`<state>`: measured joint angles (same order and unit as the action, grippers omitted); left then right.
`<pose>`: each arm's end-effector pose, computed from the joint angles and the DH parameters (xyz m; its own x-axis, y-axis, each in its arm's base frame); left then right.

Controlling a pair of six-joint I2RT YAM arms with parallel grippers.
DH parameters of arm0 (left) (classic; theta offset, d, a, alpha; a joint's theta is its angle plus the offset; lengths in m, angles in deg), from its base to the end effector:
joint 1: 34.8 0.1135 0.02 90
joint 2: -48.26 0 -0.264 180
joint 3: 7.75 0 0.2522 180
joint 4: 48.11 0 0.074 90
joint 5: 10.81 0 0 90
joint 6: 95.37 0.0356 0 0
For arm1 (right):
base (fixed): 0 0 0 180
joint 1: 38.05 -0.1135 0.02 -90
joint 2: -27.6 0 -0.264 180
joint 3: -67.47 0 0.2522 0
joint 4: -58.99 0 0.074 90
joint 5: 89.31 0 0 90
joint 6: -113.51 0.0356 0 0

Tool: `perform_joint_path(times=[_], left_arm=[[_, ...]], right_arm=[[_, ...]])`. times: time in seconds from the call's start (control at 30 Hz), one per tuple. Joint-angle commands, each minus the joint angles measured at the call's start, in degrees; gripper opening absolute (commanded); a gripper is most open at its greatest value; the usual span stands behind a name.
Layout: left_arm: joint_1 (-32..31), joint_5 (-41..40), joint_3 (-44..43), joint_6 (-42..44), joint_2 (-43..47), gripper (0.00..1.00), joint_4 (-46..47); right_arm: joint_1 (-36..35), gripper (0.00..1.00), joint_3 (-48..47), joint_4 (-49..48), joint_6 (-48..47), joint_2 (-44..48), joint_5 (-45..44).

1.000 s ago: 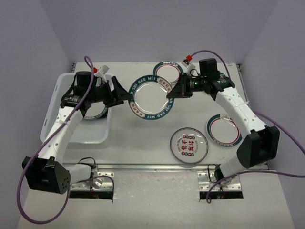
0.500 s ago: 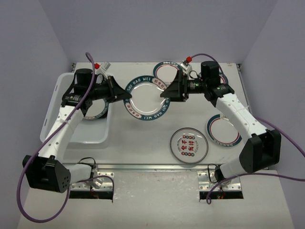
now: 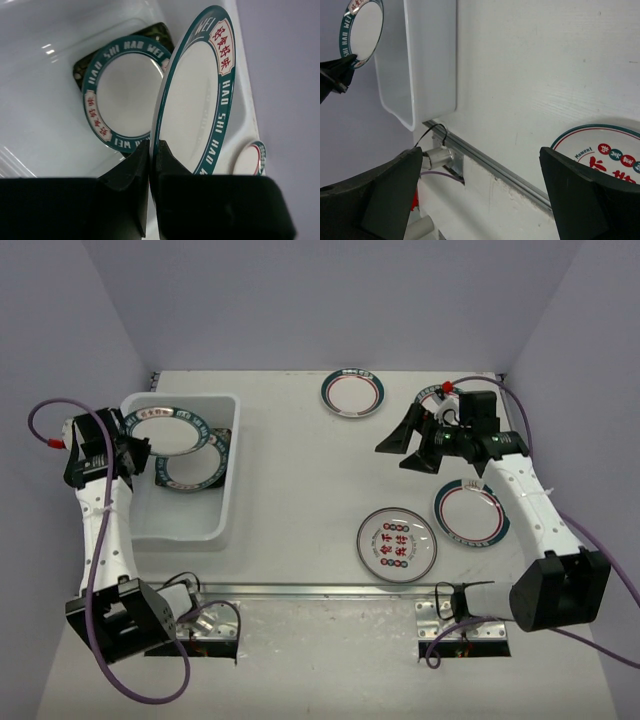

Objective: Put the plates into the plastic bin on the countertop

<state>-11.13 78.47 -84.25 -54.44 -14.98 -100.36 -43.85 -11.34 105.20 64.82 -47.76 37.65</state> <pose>0.2121 0.0935 0.3381 -0.0675 -0.8544 -0.5152 -0.7042 0.4066 -0.5820 0.2766 0.0496 0.3146 -0.8506 0.4438 -0.2820 0.0553 0.6089 0.7913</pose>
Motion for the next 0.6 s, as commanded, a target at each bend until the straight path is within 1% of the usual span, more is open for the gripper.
perform_joint_path(times=[0.0,0.03,0.2,0.3,0.33,0.37,0.43,0.5,0.53,0.57], left_arm=[[0.86,-7.55,1.64,-2.61,-3.45,0.00,4.60],[0.95,-7.46,2.06,-2.56,-3.74,0.00,5.43],[1.20,-4.38,3.71,-1.46,-11.73,0.00,9.69],[1.20,-1.92,5.07,-0.91,-14.02,0.00,11.70],[1.20,-1.17,5.37,-0.67,-14.42,0.04,12.12],[1.20,-0.14,5.42,-0.36,-14.83,0.12,12.28],[0.99,2.45,5.34,1.21,-15.81,0.57,12.24],[0.73,3.38,5.28,2.70,-16.15,0.81,11.77],[0.50,3.61,5.02,3.45,-16.27,0.94,11.16],[-0.05,3.70,4.27,4.30,-16.36,1.00,9.45]], right_arm=[[0.00,0.99,2.17,1.14,-4.11,3.80,-0.29],[0.01,0.99,2.50,1.27,-4.58,3.85,-0.08],[0.18,0.99,3.41,2.88,-7.31,4.82,1.03],[0.23,0.99,3.86,2.86,-7.50,5.13,0.74],[0.24,0.99,4.02,2.80,-7.52,5.07,0.83],[0.19,0.99,4.12,2.80,-7.63,4.97,0.98],[0.25,0.99,4.44,2.81,-8.09,4.42,0.82],[0.18,0.99,4.84,2.88,-8.58,3.93,0.15],[0.24,0.99,4.98,2.88,-8.72,3.78,-0.19],[0.21,0.99,5.01,2.94,-8.84,3.55,-0.54]])
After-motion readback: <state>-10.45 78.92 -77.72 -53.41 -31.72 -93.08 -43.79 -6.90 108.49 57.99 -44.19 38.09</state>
